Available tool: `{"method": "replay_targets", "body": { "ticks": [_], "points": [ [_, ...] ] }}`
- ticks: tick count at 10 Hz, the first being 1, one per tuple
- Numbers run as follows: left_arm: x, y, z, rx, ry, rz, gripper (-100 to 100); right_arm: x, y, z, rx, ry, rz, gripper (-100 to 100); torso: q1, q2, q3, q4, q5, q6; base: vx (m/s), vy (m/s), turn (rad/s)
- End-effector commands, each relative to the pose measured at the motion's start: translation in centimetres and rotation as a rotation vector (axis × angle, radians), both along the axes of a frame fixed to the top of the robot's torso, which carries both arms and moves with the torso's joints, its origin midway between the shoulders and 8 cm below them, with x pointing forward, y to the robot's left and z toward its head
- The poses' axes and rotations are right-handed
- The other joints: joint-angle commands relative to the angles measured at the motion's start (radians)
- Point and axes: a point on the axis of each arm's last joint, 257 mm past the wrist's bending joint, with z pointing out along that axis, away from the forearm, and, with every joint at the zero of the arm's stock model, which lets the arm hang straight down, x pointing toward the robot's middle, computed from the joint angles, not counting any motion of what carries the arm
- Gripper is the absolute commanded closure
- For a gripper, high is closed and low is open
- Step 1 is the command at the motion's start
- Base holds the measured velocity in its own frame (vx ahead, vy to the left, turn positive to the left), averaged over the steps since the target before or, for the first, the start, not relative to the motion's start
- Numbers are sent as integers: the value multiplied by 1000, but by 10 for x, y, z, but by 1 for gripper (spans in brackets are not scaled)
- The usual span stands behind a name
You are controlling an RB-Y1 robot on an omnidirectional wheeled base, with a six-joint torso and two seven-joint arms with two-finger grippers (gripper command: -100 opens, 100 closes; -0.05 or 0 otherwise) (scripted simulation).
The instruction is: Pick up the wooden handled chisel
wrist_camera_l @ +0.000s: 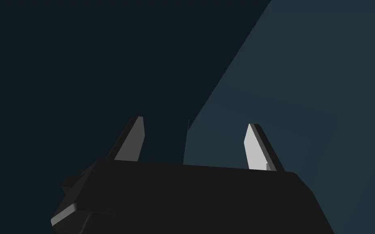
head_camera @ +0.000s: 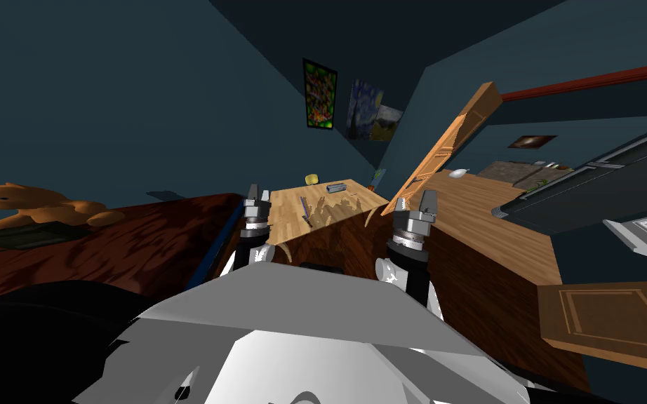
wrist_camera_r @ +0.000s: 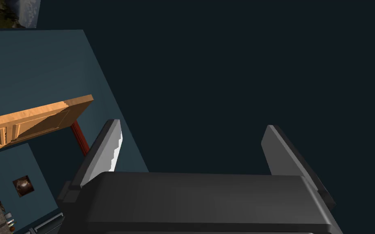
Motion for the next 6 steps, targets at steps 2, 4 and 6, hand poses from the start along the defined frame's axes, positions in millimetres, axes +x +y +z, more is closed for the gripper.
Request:
{"method": "replay_targets", "body": {
  "ticks": [2, 4, 6],
  "points": [
    [3, 1, -6, 18, 30, -29, -100, 0, 0, 0, 0, 0, 0, 0, 1, 0, 0, 0, 0, 0, -12, 8, -9],
    [6, 4, -16, 21, 69, -59, -100, 0, 0, 0, 0, 0, 0, 0, 2, 1, 1, 0, 0, 0, -27, 22, -25],
    [10, 9, -29, 8, 122, -92, -100, 0, 0, 0, 0, 0, 0, 0, 2, 2, 1, 0, 1, 0, -27, 24, -44]
  ]
}}
